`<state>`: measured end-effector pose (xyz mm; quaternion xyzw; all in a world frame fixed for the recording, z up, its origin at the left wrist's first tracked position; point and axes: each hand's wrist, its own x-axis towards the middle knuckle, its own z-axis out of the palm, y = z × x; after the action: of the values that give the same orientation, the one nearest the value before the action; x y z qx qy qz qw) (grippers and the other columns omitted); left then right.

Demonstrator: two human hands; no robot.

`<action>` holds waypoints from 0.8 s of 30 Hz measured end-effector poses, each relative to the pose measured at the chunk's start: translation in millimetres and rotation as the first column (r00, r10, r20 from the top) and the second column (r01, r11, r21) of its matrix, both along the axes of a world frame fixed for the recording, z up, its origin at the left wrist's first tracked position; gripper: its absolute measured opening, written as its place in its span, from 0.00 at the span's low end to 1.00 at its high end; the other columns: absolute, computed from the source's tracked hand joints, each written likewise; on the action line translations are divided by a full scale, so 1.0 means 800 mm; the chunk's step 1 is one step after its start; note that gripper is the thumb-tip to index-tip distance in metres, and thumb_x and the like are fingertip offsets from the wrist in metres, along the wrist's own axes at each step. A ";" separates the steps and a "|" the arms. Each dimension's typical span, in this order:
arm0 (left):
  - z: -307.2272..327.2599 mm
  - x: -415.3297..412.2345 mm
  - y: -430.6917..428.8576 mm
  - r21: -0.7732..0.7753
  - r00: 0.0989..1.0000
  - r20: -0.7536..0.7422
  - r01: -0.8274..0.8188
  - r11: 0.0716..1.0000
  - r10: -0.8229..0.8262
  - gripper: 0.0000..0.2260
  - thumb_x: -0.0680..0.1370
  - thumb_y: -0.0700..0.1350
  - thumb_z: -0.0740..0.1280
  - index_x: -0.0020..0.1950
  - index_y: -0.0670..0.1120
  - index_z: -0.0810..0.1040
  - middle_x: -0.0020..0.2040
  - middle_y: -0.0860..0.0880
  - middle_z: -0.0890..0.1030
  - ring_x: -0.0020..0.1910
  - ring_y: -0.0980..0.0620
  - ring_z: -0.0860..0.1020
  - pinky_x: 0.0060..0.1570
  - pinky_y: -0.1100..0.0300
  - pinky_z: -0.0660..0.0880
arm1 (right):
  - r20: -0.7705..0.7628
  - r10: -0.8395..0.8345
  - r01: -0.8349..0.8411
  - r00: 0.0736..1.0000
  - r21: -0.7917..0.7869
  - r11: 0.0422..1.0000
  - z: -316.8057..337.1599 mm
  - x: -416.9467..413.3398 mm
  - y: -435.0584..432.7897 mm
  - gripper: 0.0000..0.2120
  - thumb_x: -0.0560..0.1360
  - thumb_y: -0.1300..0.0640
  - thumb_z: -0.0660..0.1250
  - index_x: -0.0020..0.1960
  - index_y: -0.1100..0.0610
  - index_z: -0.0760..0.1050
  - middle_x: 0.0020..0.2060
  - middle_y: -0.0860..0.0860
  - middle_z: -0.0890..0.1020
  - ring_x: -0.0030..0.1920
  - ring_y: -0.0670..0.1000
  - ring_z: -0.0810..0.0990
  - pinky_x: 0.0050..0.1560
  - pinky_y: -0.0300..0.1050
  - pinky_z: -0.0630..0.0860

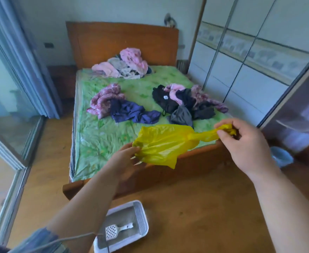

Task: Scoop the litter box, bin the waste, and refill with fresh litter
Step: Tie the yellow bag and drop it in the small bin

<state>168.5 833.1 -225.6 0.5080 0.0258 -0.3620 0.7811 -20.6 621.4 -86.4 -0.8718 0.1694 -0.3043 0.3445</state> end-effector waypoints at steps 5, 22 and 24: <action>0.040 -0.039 -0.172 0.021 0.995 0.046 0.085 0.996 -0.086 0.07 0.81 0.36 0.59 0.50 0.44 0.75 0.44 0.43 0.76 0.40 0.46 0.78 0.38 0.52 0.78 | 0.110 -0.108 0.101 0.988 0.062 0.993 0.025 -0.053 -0.138 0.11 0.78 0.61 0.69 0.46 0.45 0.80 0.38 0.48 0.82 0.37 0.47 0.85 0.45 0.54 0.83; 0.010 -0.173 -0.699 -0.147 0.834 -0.311 0.432 0.890 -0.456 0.07 0.83 0.40 0.58 0.59 0.41 0.70 0.54 0.39 0.74 0.46 0.41 0.77 0.35 0.46 0.81 | 0.096 -0.273 0.267 0.957 0.073 0.961 0.091 -0.119 -0.551 0.04 0.78 0.57 0.67 0.50 0.56 0.80 0.40 0.55 0.84 0.35 0.48 0.83 0.46 0.55 0.82; 0.010 -0.169 -0.752 -0.173 0.808 -0.304 0.474 0.863 -0.505 0.07 0.83 0.40 0.58 0.60 0.43 0.70 0.53 0.40 0.75 0.47 0.42 0.78 0.36 0.46 0.81 | 0.109 -0.302 0.293 0.947 0.088 0.952 0.096 -0.111 -0.595 0.04 0.78 0.58 0.67 0.50 0.56 0.81 0.37 0.54 0.83 0.34 0.47 0.82 0.41 0.50 0.82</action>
<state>33.7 231.7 -217.6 0.3921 0.0121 -0.6337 0.6667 -109.0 145.5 -9.2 -0.8035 0.2884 -0.3989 0.3348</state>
